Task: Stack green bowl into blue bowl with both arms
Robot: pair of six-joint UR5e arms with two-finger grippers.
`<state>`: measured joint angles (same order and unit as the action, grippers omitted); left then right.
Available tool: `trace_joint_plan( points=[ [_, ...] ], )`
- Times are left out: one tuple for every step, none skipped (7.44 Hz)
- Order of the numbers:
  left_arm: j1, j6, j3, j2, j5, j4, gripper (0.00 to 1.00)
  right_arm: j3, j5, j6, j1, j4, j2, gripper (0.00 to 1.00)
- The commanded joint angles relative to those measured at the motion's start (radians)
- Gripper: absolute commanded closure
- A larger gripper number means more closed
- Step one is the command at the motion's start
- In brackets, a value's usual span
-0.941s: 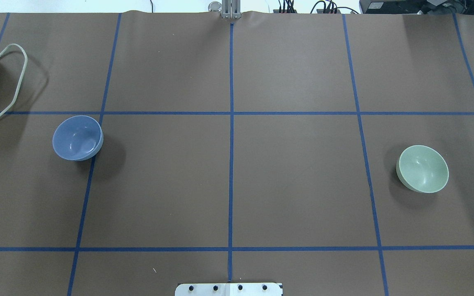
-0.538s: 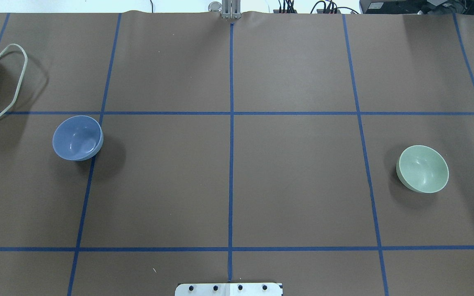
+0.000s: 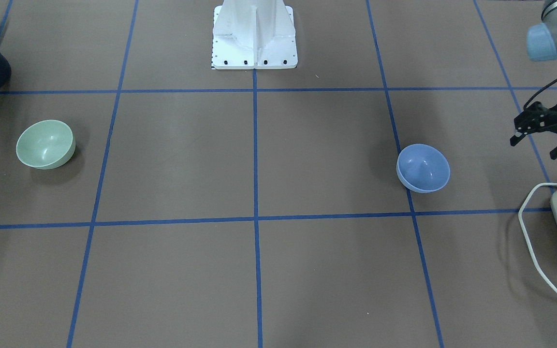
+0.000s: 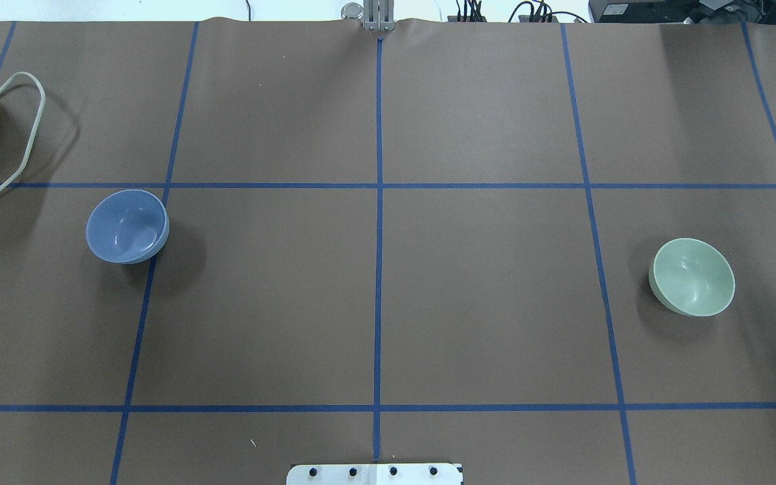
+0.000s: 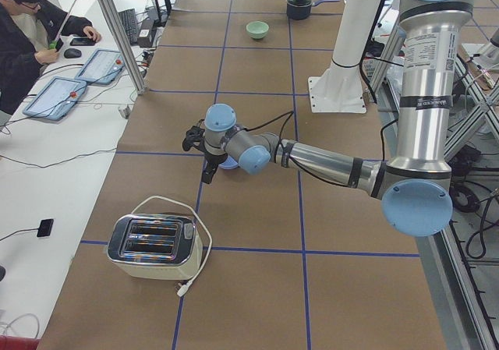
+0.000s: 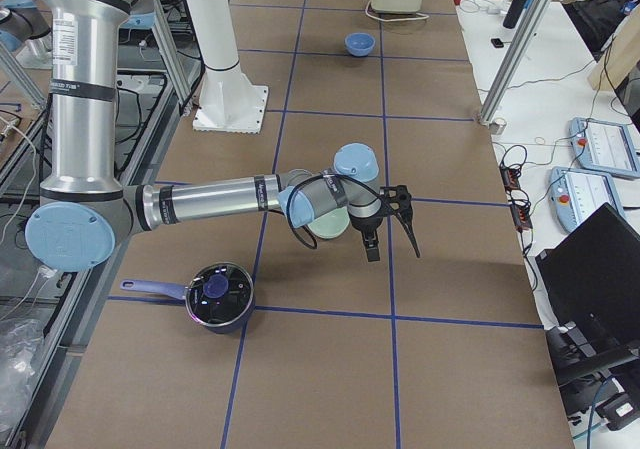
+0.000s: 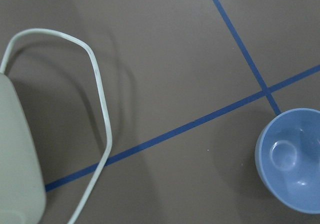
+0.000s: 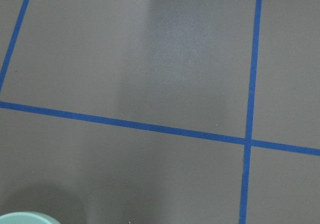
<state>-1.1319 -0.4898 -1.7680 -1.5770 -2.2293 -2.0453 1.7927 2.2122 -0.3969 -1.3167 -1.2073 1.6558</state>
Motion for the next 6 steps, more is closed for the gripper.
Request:
trace_joint_plan(
  points=[
    [0.159, -0.198, 0.008, -0.020, 0.127, -0.051, 0.03, -0.003, -0.016, -0.023, 0.017, 0.015, 0.001, 0.00],
    [0.179, -0.200, 0.030, -0.031, 0.132, -0.073, 0.05, -0.004, -0.016, -0.023, 0.017, 0.018, 0.002, 0.00],
    [0.196, -0.202, 0.048, -0.038, 0.138, -0.079, 0.20, -0.006, -0.017, -0.023, 0.017, 0.023, 0.002, 0.00],
    [0.205, -0.200, 0.062, -0.050, 0.139, -0.079, 0.43, -0.006, -0.017, -0.023, 0.017, 0.023, 0.002, 0.00],
    [0.216, -0.202, 0.077, -0.066, 0.142, -0.079, 0.52, -0.006, -0.017, -0.023, 0.017, 0.023, 0.002, 0.00],
    [0.233, -0.202, 0.094, -0.083, 0.157, -0.081, 0.52, -0.007, -0.017, -0.023, 0.017, 0.023, 0.002, 0.00]
  ],
)
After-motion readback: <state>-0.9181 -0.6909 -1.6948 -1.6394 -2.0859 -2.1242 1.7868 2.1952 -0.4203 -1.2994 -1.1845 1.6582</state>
